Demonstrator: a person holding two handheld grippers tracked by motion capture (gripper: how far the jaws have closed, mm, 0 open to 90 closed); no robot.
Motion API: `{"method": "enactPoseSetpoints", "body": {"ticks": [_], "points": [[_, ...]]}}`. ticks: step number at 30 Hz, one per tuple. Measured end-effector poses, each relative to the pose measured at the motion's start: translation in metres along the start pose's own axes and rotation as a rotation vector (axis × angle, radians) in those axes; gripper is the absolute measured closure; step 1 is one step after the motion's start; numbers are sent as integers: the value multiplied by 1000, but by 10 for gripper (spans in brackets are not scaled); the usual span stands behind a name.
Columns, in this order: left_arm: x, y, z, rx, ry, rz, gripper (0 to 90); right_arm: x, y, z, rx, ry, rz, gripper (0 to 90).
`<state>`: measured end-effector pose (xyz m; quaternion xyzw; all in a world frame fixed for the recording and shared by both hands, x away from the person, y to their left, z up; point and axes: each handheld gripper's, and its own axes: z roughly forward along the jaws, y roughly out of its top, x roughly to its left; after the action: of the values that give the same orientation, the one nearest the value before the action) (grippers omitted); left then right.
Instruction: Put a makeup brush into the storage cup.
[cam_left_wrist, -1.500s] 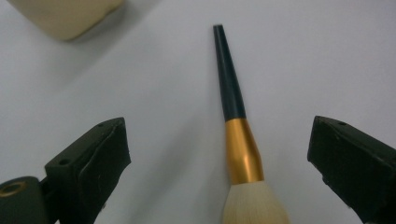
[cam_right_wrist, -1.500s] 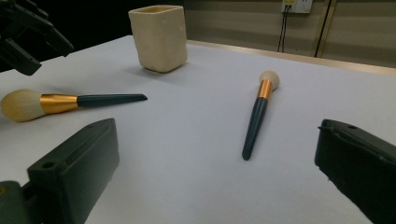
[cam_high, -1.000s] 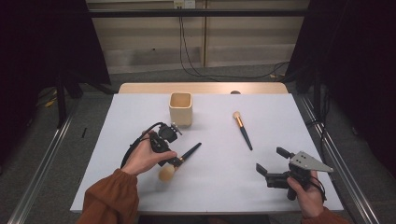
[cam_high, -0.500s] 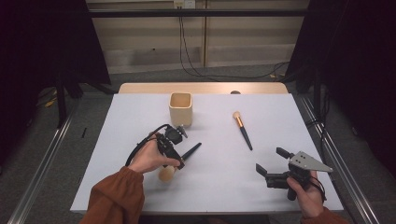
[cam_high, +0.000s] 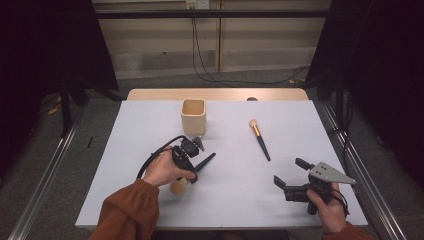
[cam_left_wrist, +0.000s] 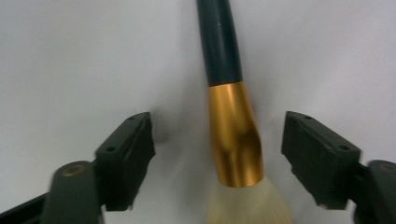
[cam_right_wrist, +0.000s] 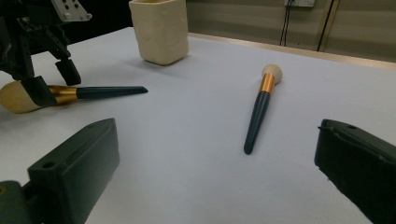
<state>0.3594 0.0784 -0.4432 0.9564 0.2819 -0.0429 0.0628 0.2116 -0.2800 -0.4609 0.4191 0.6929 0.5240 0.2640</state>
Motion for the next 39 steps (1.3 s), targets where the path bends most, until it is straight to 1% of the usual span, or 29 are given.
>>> {"method": "enactPoseSetpoints", "body": {"ticks": [2,4,5,7,9,13,15,18,20,23,25,29,32,34,39], "points": [[-1,1,2,19,-1,0,318,0,0,0,0,2,-2,0],[-2,1,4,23,11,7,352,0,0,0,5,-2,2,0],[-2,2,3,27,19,9,352,0,0,0,5,-2,2,0],[-3,3,3,38,35,4,381,0,0,1,5,-2,3,0],[-3,4,4,41,48,-6,430,0,0,1,6,-3,2,0],[-6,6,4,60,70,-7,448,0,0,1,7,-2,4,0],[-6,6,4,64,66,-10,471,0,0,1,8,-3,3,0],[-5,6,3,63,60,-18,543,0,0,1,9,-4,3,0],[-6,5,3,62,62,-17,565,0,0,1,10,-2,-2,0],[-8,5,3,61,59,-14,607,0,0,1,10,-4,5,0],[-9,6,3,67,62,-7,648,0,0,1,14,-6,3,0],[-8,5,2,64,54,-10,661,0,0,1,15,-7,5,0],[-7,4,2,60,45,6,662,-1,0,2,16,-9,8,0],[-5,3,1,54,34,4,663,-1,-1,2,18,-9,7,0],[0,1,0,32,-2,-22,664,-1,-1,2,17,-10,8,0]]}}
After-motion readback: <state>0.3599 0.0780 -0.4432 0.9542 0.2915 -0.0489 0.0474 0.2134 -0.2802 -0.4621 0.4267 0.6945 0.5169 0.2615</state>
